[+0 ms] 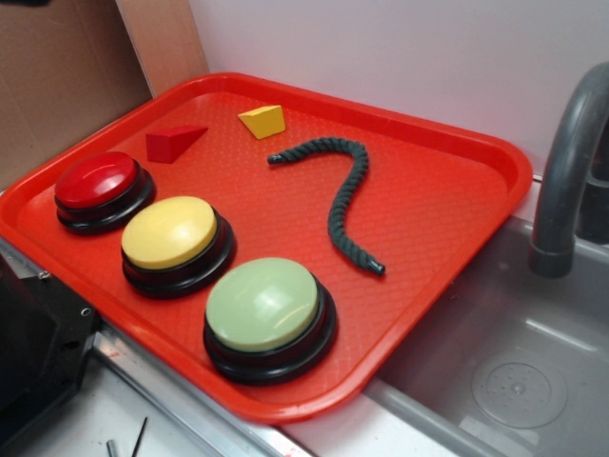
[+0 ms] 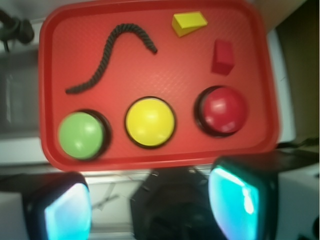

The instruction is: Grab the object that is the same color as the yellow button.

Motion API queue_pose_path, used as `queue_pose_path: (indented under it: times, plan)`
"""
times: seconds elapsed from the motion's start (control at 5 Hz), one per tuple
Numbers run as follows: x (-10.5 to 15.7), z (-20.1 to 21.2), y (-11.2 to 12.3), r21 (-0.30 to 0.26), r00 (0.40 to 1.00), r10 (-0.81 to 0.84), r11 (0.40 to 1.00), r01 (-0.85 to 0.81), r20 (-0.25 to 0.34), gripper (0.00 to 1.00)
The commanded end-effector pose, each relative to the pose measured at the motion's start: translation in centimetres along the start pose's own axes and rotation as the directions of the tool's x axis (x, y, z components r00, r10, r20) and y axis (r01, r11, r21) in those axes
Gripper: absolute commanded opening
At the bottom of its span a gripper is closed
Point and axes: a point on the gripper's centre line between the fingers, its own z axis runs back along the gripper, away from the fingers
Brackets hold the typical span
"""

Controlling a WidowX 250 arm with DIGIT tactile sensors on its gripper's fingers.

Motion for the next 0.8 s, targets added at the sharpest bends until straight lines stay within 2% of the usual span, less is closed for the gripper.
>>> queue_pose_path:
  times: [0.0, 0.2, 0.4, 0.6]
  plan:
    - [5.6, -3.4, 1.0, -0.023, 0.934, 0.35, 0.937, -0.35, 0.063, 1.0]
    - [9.4, -6.5, 1.5, -0.039, 0.815, 0.562, 0.826, -0.563, 0.142, 1.0]
    - [12.6, -10.2, 2.5, -0.032, 0.707, 0.676, 0.727, -0.685, 0.208, 1.0]
    - [14.5, -12.3, 4.5, -0.023, 0.614, 0.745, 0.641, -0.767, 0.261, 1.0]
